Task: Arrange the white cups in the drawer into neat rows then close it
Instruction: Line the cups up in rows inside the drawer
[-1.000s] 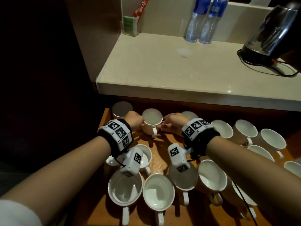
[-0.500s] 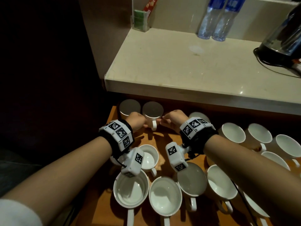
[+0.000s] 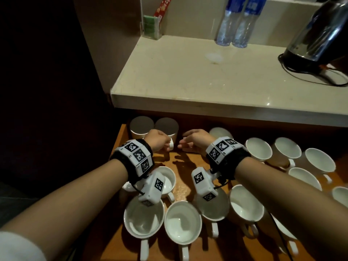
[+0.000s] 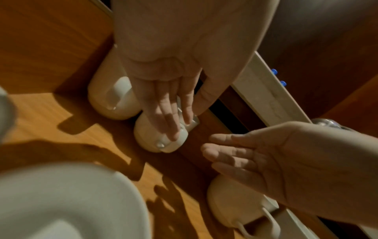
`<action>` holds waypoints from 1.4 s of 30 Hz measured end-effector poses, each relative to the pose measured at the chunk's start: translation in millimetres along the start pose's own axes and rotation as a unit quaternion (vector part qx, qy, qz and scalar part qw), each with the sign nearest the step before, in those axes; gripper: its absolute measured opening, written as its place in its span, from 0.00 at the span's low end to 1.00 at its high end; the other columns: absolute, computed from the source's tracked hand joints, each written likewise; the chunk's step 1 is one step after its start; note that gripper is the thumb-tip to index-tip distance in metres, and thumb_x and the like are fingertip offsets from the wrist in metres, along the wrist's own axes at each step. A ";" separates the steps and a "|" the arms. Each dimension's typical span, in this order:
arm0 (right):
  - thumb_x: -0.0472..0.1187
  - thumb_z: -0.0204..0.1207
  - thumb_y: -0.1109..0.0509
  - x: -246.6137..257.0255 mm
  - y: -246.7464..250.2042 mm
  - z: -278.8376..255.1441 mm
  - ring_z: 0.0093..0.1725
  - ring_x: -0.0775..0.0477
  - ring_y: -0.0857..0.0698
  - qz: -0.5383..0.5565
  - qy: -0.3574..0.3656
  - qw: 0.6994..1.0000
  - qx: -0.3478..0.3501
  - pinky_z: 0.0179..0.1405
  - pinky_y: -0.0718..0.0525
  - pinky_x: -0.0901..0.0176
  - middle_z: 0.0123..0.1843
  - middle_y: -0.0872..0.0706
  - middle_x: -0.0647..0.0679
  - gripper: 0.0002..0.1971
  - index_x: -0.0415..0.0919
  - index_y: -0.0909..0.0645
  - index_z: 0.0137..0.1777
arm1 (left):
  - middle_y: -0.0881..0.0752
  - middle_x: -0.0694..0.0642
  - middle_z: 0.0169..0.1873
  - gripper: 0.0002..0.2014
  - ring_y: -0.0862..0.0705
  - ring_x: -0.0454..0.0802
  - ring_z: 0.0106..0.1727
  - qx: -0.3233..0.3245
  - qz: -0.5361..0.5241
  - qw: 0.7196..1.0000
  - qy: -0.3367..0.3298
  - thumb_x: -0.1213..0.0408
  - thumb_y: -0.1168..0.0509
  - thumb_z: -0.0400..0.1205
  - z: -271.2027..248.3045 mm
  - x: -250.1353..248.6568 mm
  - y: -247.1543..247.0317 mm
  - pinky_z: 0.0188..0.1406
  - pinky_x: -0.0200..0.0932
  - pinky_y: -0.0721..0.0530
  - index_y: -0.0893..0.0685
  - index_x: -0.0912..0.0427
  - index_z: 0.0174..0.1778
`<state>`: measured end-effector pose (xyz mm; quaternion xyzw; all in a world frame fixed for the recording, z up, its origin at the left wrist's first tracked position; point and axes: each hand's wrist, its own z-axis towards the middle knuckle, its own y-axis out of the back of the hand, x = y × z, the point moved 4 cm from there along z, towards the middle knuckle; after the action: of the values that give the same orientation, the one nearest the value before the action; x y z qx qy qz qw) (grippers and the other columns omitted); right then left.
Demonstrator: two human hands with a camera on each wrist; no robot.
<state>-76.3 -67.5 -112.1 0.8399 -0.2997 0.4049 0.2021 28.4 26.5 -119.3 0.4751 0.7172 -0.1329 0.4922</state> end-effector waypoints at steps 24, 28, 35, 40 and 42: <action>0.24 0.79 0.39 -36.2 119.6 -5.4 0.64 0.32 0.19 0.080 -0.005 0.982 -0.173 0.53 0.14 0.49 0.63 0.22 0.32 0.23 0.32 0.31 0.74 | 0.19 0.56 0.53 0.24 0.20 0.46 0.48 0.120 0.121 0.984 -0.056 0.68 0.38 0.82 -1.2 -24.6 -103.7 0.44 0.38 0.22 0.30 0.61 0.76; 0.24 0.79 0.40 -34.3 108.5 -0.7 0.57 0.37 0.18 0.113 0.014 0.978 -0.172 0.48 0.15 0.52 0.61 0.24 0.34 0.26 0.32 0.35 0.78 | 0.21 0.61 0.66 0.26 0.18 0.53 0.58 0.069 0.158 0.984 -0.047 0.66 0.36 0.82 5.7 -20.0 -88.0 0.56 0.43 0.20 0.33 0.64 0.77; 0.24 0.78 0.38 -25.1 78.8 9.5 0.62 0.32 0.16 0.132 0.021 0.980 -0.148 0.56 0.16 0.48 0.66 0.23 0.31 0.31 0.33 0.43 0.81 | 0.22 0.71 0.67 0.30 0.21 0.67 0.66 0.040 0.136 0.990 0.014 0.65 0.36 0.82 11.7 -3.3 -57.3 0.44 0.52 0.18 0.37 0.65 0.79; 0.25 0.78 0.38 -20.6 61.6 14.5 0.60 0.33 0.15 0.111 0.031 0.983 -0.146 0.62 0.16 0.44 0.67 0.23 0.31 0.32 0.33 0.43 0.81 | 0.16 0.68 0.49 0.26 0.18 0.59 0.44 0.035 0.095 0.995 0.013 0.66 0.36 0.82 11.7 3.6 -46.9 0.31 0.39 0.29 0.33 0.66 0.76; 0.24 0.78 0.38 -19.1 57.0 15.1 0.61 0.32 0.16 0.114 0.032 0.983 -0.143 0.62 0.16 0.45 0.69 0.24 0.30 0.32 0.33 0.44 0.81 | 0.16 0.63 0.44 0.22 0.21 0.51 0.36 0.043 0.071 0.996 0.016 0.67 0.37 0.82 9.6 5.2 -43.5 0.30 0.39 0.28 0.29 0.65 0.73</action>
<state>-115.4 -111.9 -130.8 0.7492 -0.4420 0.4050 0.2817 -1.7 0.7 -140.2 0.5476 0.6834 -0.1210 0.4673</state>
